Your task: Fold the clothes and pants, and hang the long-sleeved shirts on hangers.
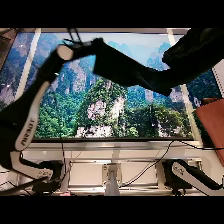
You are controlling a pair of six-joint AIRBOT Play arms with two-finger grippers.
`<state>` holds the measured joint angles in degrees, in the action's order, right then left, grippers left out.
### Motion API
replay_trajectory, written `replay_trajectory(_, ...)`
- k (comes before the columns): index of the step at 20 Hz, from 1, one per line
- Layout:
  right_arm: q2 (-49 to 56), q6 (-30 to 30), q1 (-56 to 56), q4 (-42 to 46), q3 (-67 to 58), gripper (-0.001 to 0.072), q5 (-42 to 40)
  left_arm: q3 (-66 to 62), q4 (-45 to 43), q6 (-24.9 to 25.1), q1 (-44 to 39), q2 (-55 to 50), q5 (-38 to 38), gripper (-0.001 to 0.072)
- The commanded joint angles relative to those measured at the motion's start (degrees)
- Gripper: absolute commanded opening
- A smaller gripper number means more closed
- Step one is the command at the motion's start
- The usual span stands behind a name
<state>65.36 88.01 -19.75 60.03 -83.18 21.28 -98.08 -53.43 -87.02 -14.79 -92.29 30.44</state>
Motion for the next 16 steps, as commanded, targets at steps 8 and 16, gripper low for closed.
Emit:
replay_trajectory(8,5.01,14.38,-0.02,0.39,-0.04,0.0055,7.87,-0.04,-9.27,0.07,27.78,18.93,7.58,0.0029)
replay_trajectory(16,5.05,9.57,-0.02,19.98,-0.02,0.0055,32.83,0.07,-31.17,0.07,31.85,15.74,40.57,0.0029)
